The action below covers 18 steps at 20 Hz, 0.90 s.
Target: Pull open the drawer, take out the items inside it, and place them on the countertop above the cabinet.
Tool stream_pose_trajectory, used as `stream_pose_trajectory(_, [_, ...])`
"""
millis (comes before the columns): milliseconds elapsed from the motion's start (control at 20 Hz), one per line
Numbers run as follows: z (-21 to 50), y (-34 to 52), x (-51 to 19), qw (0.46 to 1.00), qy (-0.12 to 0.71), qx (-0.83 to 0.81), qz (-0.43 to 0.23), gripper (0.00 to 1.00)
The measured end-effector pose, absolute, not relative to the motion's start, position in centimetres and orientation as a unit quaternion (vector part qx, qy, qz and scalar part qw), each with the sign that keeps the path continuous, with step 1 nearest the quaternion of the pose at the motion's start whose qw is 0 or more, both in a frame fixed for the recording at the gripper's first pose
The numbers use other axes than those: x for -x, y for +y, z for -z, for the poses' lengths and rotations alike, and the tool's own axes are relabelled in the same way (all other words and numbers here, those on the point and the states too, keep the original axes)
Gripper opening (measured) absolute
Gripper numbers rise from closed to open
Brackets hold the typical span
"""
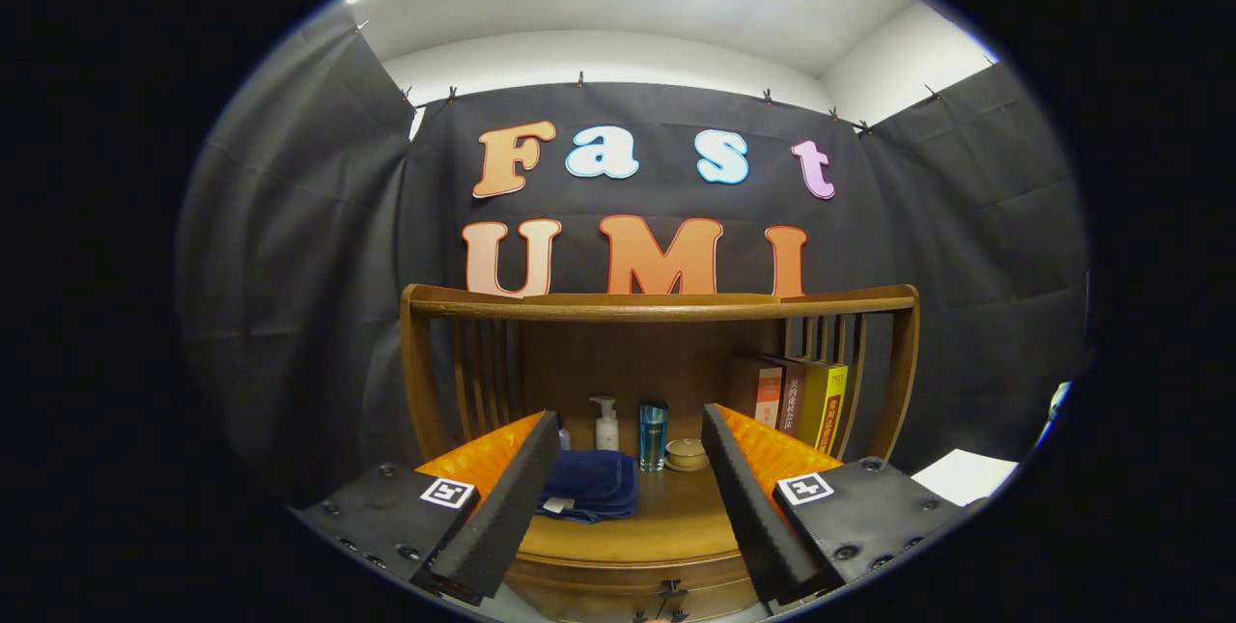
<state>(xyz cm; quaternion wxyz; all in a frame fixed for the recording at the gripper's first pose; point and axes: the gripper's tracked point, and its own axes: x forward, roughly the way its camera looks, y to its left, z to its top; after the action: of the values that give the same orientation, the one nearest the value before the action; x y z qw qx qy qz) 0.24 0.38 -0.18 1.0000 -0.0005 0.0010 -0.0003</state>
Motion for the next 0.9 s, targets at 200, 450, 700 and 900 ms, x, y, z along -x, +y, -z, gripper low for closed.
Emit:
stream_pose_trajectory(200, [0.5, 0.7, -0.1, 1.000, 0.003, -0.002, -0.004, 0.98])
stream_pose_trajectory(450, [2.5, 0.9, 0.3, 1.000, 0.003, -0.012, -0.011, 0.98])
stream_pose_trajectory(700, [8.3, 0.1, 0.8, 1.000, 0.012, -0.007, -0.005, 0.98])
stream_pose_trajectory(900, [16.0, -1.2, 0.6, 0.998, 0.047, -0.029, 0.004, 0.98])
